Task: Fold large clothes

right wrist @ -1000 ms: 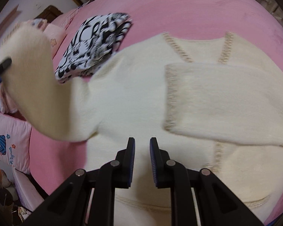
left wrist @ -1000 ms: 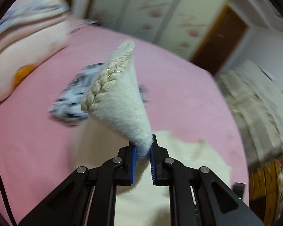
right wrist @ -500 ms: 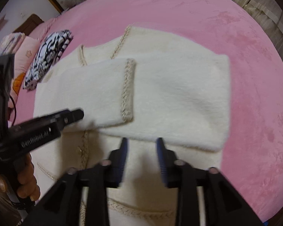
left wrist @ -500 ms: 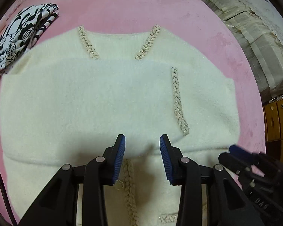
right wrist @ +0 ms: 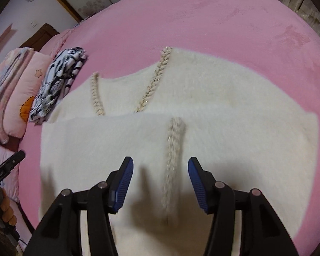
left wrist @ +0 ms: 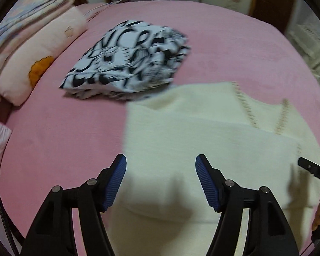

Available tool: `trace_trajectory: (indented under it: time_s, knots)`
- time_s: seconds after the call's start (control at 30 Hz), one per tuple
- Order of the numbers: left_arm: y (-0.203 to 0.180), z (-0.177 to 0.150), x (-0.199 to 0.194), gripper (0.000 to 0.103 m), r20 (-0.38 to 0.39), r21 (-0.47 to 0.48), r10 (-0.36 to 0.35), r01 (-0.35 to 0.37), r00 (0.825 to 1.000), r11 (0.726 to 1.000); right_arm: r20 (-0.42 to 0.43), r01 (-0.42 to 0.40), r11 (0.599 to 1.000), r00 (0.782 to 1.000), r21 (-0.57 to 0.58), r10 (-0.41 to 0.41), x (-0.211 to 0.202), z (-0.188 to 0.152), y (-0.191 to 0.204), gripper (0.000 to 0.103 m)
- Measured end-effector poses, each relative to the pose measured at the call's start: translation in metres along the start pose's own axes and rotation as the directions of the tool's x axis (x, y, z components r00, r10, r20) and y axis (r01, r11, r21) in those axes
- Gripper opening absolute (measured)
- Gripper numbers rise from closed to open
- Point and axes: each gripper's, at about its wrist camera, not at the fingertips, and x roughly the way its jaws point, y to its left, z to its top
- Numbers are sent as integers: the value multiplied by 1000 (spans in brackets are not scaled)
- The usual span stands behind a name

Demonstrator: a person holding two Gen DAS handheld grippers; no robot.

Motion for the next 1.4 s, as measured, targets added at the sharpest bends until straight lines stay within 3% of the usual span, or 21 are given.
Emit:
trace_trajectory:
  time_s: [0.07,0.13,0.2,0.23,0.27,0.37,0.4,0.47,0.53,0.63,0.67,0.73,0.83,0.93,1.03,1.1,1.17,1.23,1.27,1.33,1.4]
  knots:
    - [8,-1,14,66,-21,-14,3,-3,1000,1000,-41,12,999,999,47,-10,25,8,-3,56]
    - [3,2,25,66,-27,2,-9,9,1000,1000,-14,1,999,1000,51,0,28,7,-1,53]
    - [-7,5,34,56,-30,44,-22,23,999,999,-14,-6,1000,1000,-14,6,25,3,13,19]
    - [-13,7,38,50,-36,62,-33,35,999,997,-16,-1,999,1000,-47,0,21,1,19,16]
    - [-21,9,44,40,-47,84,-47,50,998,995,9,9,998,1000,-58,-9,12,0,21,16]
    - [-43,12,54,38,-44,133,-61,66,997,989,122,-12,1000,992,-17,14,-28,-5,16,16]
    - [-50,11,59,38,-44,149,-62,68,997,987,140,18,1000,990,-8,-17,-32,-8,15,16]
    - [-65,9,75,38,-78,181,-51,64,996,981,104,106,994,989,-15,-104,-19,-13,12,21]
    - [-75,6,91,38,-100,211,-14,35,995,977,-18,180,984,984,-10,-180,10,-18,5,26]
    - [-81,9,83,38,-99,212,-7,28,995,977,28,211,977,977,21,-212,-1,-21,7,27]
    - [-80,10,74,38,-102,196,-46,65,994,979,57,235,972,970,17,-236,-11,-21,13,29]
    - [-78,7,46,39,-74,134,-142,151,987,979,123,209,978,971,-8,-207,-33,-27,32,35]
    - [-81,-6,18,57,-38,60,-248,250,968,966,162,97,994,983,-57,-87,-48,-37,65,39]
    - [-89,-26,23,61,-58,16,-280,282,958,959,94,-9,996,995,-94,18,-27,-46,96,39]
    - [-96,-49,57,61,-152,11,-221,225,963,974,14,8,992,1000,-128,-6,8,-56,113,39]
    - [-92,-55,64,61,-137,16,-209,213,968,977,-16,43,992,999,-122,-45,23,-63,102,32]
    - [-85,-54,68,61,-141,12,-217,221,966,975,6,54,992,999,-113,-53,18,-65,81,20]
    - [-75,-50,70,61,-150,-6,-225,227,963,974,32,183,979,983,-91,-180,6,-68,53,21]
    - [-70,-49,72,61,-157,-15,-228,228,961,973,39,243,968,970,-66,-241,0,-69,33,14]
    - [-65,-47,75,61,-173,-25,-246,245,954,969,31,119,993,992,9,-119,-8,-72,-2,7]
    - [-67,-47,75,61,-185,-10,-240,243,953,970,10,74,996,997,46,-74,-13,-71,-20,2]
